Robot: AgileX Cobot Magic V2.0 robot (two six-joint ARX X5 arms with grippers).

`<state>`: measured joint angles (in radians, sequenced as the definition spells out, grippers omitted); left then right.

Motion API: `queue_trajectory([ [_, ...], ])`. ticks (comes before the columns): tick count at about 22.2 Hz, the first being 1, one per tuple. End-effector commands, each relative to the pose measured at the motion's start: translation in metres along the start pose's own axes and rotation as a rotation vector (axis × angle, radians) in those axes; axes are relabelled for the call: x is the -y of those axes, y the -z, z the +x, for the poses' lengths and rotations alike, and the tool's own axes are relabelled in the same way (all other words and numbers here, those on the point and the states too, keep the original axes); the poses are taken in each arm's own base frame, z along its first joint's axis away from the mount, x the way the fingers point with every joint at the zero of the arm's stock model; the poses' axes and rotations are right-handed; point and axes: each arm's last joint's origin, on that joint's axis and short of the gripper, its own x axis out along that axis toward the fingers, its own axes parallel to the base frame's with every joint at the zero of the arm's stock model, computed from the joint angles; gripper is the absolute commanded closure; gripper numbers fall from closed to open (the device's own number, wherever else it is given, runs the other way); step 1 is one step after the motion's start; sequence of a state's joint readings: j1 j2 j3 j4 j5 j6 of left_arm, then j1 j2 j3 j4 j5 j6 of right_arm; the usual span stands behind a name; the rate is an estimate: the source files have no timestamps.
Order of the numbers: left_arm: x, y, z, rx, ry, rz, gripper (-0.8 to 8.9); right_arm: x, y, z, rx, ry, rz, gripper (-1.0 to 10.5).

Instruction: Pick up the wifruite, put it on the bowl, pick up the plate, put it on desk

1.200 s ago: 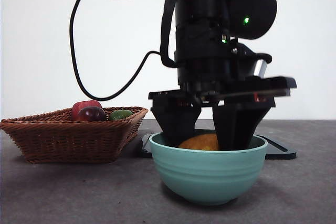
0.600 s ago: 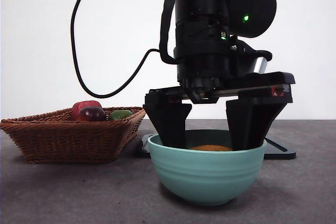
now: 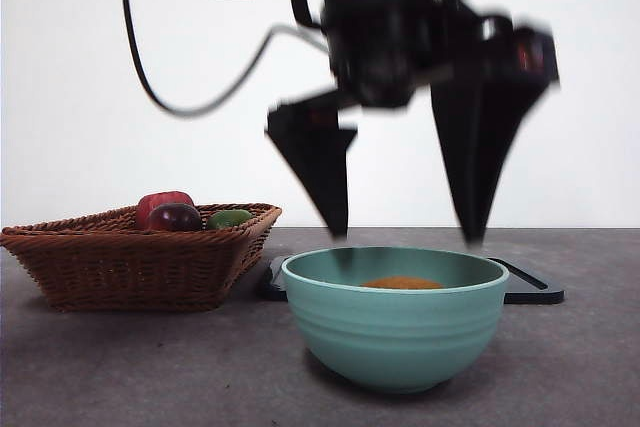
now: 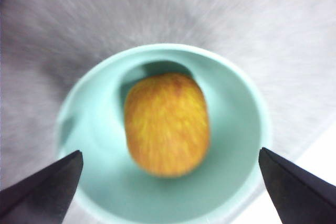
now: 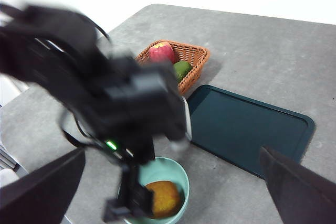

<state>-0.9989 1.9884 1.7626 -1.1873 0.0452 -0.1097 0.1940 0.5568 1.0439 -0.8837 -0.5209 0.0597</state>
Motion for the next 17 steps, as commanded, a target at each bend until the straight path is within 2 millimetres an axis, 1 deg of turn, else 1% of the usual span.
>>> queue_trajectory([
  [1, 0.004, 0.003, -0.028, 0.077, 0.007, 0.036, 1.88, -0.002, -0.005, -0.003, 0.026, -0.007, -0.006, 2.9],
  [3, 0.004, 0.012, -0.052, 0.126, 0.012, 0.039, 1.88, -0.002, -0.005, -0.003, 0.027, -0.007, -0.006, 2.9],
  [5, 0.004, 0.027, -0.08, 0.168, 0.016, 0.049, 1.88, -0.002, -0.005, -0.003, 0.026, -0.008, -0.004, 2.9],
  [9, 0.002, 0.068, -0.143, 0.31, 0.027, 0.069, 1.88, -0.002, -0.005, -0.003, 0.028, -0.008, -0.006, 2.9],
  [11, 0.0, 0.096, -0.173, 0.376, 0.031, 0.082, 1.88, -0.002, -0.006, -0.003, 0.034, -0.008, -0.01, 2.9],
  [14, -0.005, 0.148, -0.215, 0.475, 0.031, 0.102, 1.88, -0.002, -0.006, -0.003, 0.031, -0.007, -0.008, 2.9],
  [17, -0.012, 0.202, -0.249, 0.621, -0.033, 0.08, 1.88, -0.002, -0.005, -0.003, 0.028, 0.001, -0.004, 2.9],
])
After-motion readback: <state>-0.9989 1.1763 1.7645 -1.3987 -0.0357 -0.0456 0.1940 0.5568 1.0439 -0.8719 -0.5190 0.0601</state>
